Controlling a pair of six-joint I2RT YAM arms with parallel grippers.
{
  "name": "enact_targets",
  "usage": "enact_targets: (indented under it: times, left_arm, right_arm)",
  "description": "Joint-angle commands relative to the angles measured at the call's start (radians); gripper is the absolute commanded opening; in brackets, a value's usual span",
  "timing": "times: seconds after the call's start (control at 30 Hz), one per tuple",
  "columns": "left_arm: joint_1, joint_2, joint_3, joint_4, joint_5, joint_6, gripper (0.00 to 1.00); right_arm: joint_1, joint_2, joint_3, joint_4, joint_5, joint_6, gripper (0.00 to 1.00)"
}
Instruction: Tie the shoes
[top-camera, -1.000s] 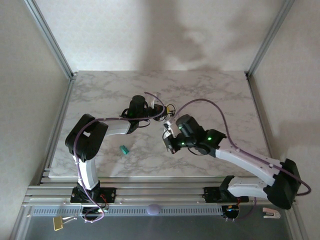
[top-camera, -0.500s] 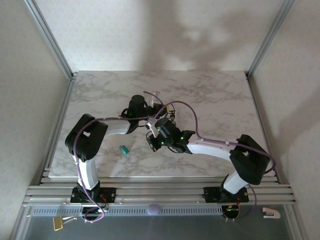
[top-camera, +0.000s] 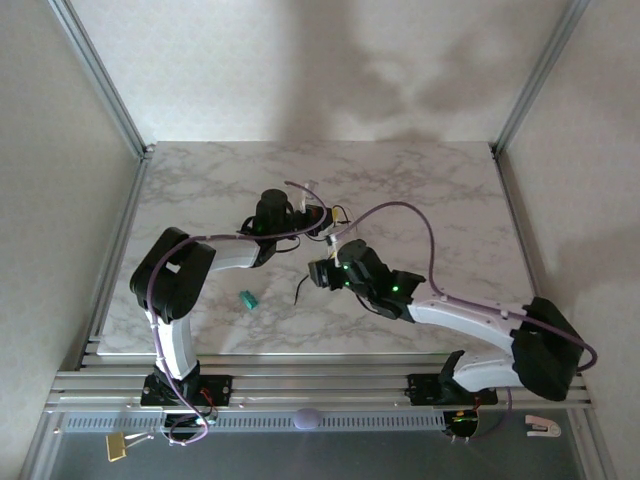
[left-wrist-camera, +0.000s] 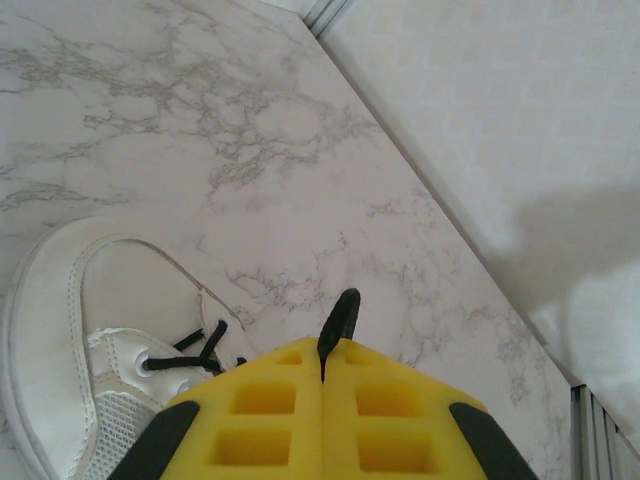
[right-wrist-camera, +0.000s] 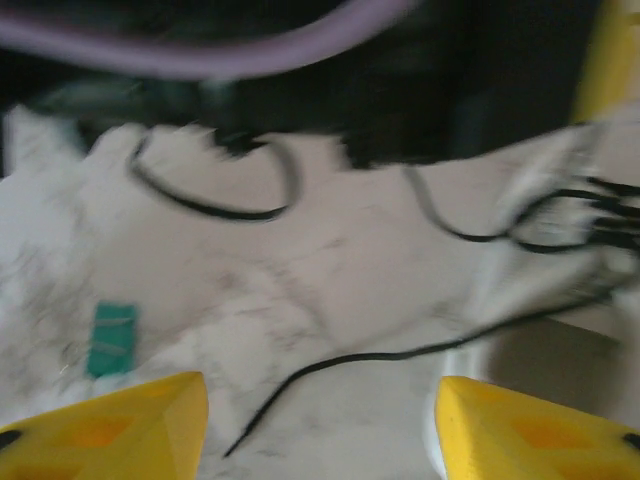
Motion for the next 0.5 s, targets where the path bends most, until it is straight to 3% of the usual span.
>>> enact_targets:
  times: [0.0, 0.23, 0.47]
  left_arm:
    - [0.008, 0.003, -0.019, 0.041, 0.014, -0.015, 0.00]
    - [0.008, -0.003, -0.027, 0.041, 0.012, -0.016, 0.00]
    - [0.006, -0.003, -0.033, 0.042, 0.009, -0.016, 0.00]
  right_arm:
    - [-0.064, -0.001, -0.037, -0.165, 0.161, 0.141, 0.68]
    - [-0.085, 0.083, -0.049, -0.099, 0.007, 0.082, 0.99]
    - [-0.086, 0.183, -0.012, -0.075, 0.047, 0.088, 0.99]
